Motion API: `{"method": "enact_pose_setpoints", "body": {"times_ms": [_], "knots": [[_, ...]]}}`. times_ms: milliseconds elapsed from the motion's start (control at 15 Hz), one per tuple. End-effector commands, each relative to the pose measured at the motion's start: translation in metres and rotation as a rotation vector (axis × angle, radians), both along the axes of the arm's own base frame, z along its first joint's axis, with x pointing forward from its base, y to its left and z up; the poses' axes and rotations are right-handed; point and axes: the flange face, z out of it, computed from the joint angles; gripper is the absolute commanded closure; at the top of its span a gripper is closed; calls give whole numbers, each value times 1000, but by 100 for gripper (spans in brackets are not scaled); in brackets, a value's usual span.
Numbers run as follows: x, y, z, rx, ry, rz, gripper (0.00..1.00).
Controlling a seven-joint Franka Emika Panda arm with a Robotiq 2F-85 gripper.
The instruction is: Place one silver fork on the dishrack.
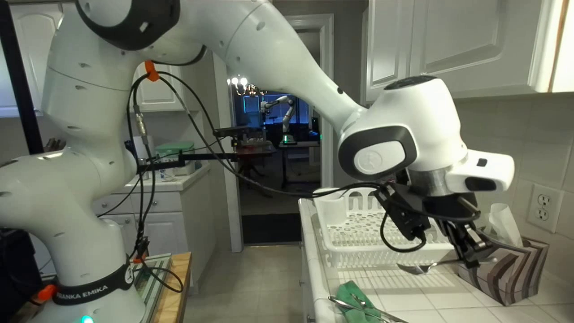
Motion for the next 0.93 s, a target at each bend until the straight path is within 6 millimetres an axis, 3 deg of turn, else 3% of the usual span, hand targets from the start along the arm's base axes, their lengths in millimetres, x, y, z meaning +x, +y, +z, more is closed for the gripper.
{"method": "enact_pose_setpoints", "body": {"times_ms": [0,333,800,867], "knots": [[-10,35,41,22,-84,18,96],[4,99,74,28,-193,73,96],[21,191,74,79,-248,147,96],[25,174,75,53,-244,153,84]]}}
